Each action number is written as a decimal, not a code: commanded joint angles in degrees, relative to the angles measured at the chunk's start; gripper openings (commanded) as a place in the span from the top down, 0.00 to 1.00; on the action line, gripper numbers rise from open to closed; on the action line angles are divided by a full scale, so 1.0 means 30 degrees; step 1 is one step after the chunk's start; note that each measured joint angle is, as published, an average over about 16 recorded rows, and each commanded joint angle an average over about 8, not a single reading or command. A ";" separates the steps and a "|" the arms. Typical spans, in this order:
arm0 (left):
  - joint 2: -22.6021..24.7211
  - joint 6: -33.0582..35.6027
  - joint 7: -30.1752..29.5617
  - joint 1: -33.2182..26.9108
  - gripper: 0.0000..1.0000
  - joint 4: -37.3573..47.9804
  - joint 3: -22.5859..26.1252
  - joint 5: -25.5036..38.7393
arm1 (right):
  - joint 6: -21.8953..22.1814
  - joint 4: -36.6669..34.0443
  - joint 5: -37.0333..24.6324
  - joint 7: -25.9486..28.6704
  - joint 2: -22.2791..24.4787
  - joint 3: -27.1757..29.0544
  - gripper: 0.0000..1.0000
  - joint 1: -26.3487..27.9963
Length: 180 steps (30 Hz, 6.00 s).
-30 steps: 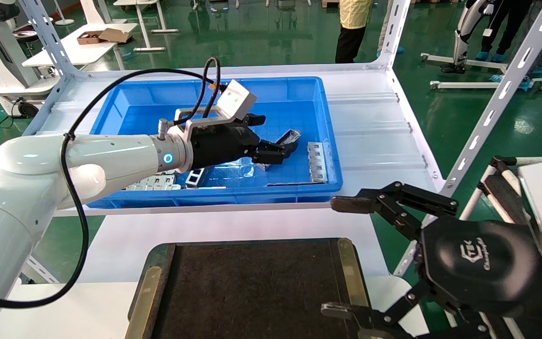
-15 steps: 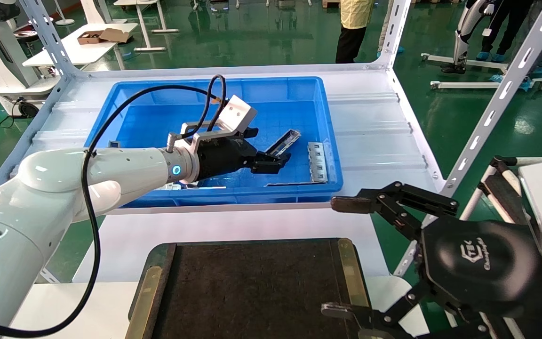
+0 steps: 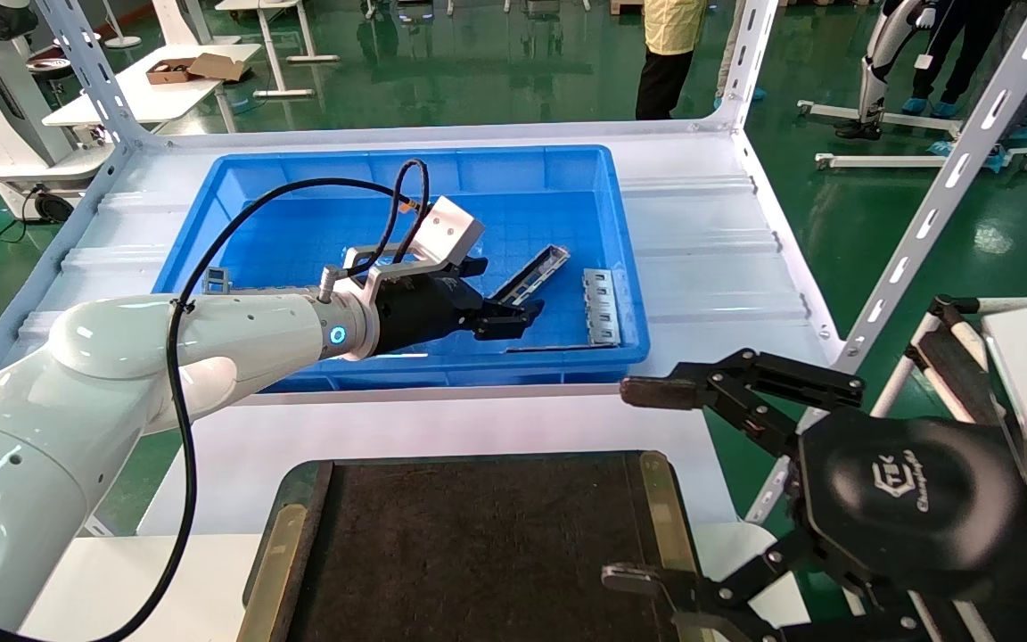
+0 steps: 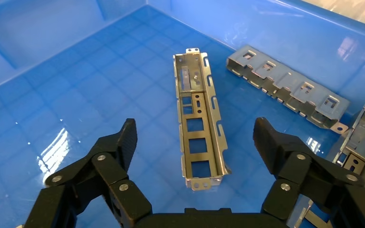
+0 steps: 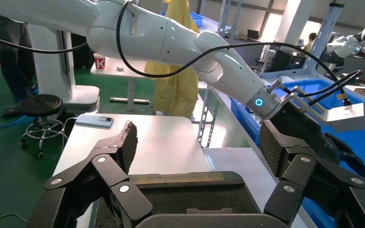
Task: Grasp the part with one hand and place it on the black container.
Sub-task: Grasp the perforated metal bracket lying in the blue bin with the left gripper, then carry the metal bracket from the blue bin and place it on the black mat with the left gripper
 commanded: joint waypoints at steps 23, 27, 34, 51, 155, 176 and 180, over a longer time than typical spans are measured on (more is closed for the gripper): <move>-0.0026 -0.0388 -0.0301 0.0116 1.00 -0.0112 0.2219 -0.2137 | 0.0007 0.0000 0.0012 -0.0009 0.0007 -0.0017 1.00 0.0004; -0.0032 -0.0458 -0.0281 0.0072 1.00 -0.0083 0.2550 -0.2421 | 0.0008 0.0000 0.0014 -0.0010 0.0008 -0.0020 1.00 0.0005; -0.0037 -0.0623 -0.0265 -0.0075 1.00 0.0046 0.3062 -0.2905 | 0.0011 0.0000 0.0017 -0.0013 0.0010 -0.0025 1.00 0.0006; -0.0066 -0.2284 0.0439 -0.1313 1.00 -0.0381 0.3366 -0.4709 | 0.0016 0.0000 0.0025 -0.0018 0.0015 -0.0037 1.00 0.0009; -0.3695 -2.0563 -0.7940 1.4047 1.00 -1.7480 0.7320 -1.0934 | 0.0045 0.0000 0.0073 -0.0053 0.0043 -0.0107 1.00 0.0025; -0.2477 -1.8093 -0.9812 1.5098 0.57 -1.4584 0.5039 -0.7846 | 0.0051 0.0000 0.0082 -0.0060 0.0048 -0.0121 0.37 0.0028; -0.2381 -1.7807 -1.0020 1.5242 0.09 -1.4333 0.4767 -0.7574 | 0.0052 0.0000 0.0084 -0.0061 0.0049 -0.0123 0.00 0.0029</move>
